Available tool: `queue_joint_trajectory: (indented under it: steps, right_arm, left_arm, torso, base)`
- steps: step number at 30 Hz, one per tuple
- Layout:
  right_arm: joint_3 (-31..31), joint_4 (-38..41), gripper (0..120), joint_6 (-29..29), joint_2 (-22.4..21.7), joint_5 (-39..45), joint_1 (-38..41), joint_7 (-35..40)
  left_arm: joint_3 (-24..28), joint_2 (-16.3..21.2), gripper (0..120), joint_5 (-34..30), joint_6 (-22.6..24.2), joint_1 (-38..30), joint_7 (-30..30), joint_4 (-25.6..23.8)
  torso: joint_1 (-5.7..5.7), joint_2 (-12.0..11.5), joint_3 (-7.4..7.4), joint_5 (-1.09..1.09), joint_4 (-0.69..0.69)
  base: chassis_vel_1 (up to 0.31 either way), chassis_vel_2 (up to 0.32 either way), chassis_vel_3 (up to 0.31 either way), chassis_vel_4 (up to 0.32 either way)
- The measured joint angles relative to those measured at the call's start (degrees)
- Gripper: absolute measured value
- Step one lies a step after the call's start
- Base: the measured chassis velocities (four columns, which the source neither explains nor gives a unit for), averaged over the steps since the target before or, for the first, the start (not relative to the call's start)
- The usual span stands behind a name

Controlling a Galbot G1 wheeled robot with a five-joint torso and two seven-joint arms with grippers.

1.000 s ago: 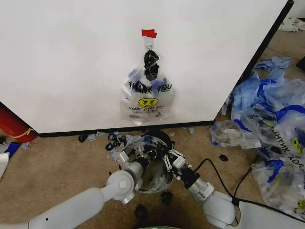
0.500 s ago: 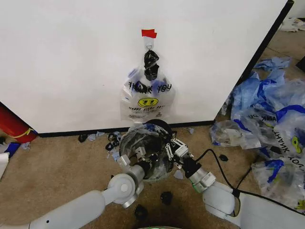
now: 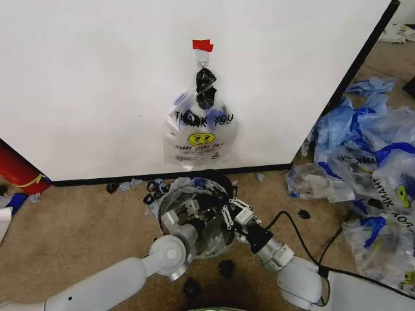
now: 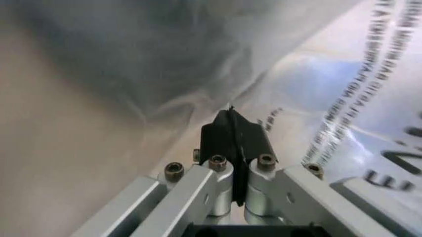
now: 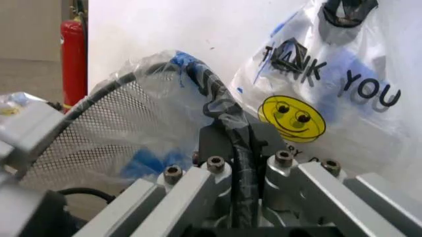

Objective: Pick up the garbage bag from the wall and place it over the trash bin.

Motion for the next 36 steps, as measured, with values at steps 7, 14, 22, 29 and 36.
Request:
queue_joint_trajectory:
  steps: [7, 14, 22, 29, 36]
  right_arm:
    - [-0.31, -1.49, 1, 0.01, 0.38, 0.08, 0.19, 0.17]
    - [-0.42, -1.48, 1, 0.12, 0.30, -0.73, -2.11, 0.20]
    - [-2.28, -2.16, 1, 0.17, 1.24, -1.74, -2.45, 0.47]
    - [-3.31, -1.99, 1, -0.21, 1.46, -1.98, -2.43, 0.65]
    - [-4.41, -1.87, 1, -0.21, 1.51, -2.19, -2.36, 0.67]
  left_arm:
    - [-1.00, 0.86, 0, 0.19, -0.44, 0.06, -0.57, -1.34]
    - [-2.85, 0.50, 0, 1.31, -0.99, 1.21, -0.54, -0.86]
    - [-4.23, -0.90, 0, 2.52, -1.08, 3.24, -0.27, 0.13]
    - [-4.97, -2.18, 0, 3.51, -1.21, 4.50, 0.00, 1.33]
    - [-4.98, -3.43, 0, 4.00, -1.57, 4.78, 0.38, 2.88]
  torso:
    - [0.00, 0.00, 0.00, 0.00, 0.00]
    - [0.00, 0.00, 0.00, 0.00, 0.00]
    - [0.00, 0.01, 0.00, 0.00, 0.00]
    - [0.00, 0.01, 0.00, 0.00, 0.00]
    - [0.00, 0.01, 0.00, 0.00, 0.00]
  base:
    - [0.000, 0.000, 0.000, 0.000]
    - [0.000, 0.000, 0.000, 0.000]
    - [0.000, 0.000, 0.000, 0.000]
    - [0.000, 0.000, 0.000, 0.000]
    - [0.000, 0.000, 0.000, 0.000]
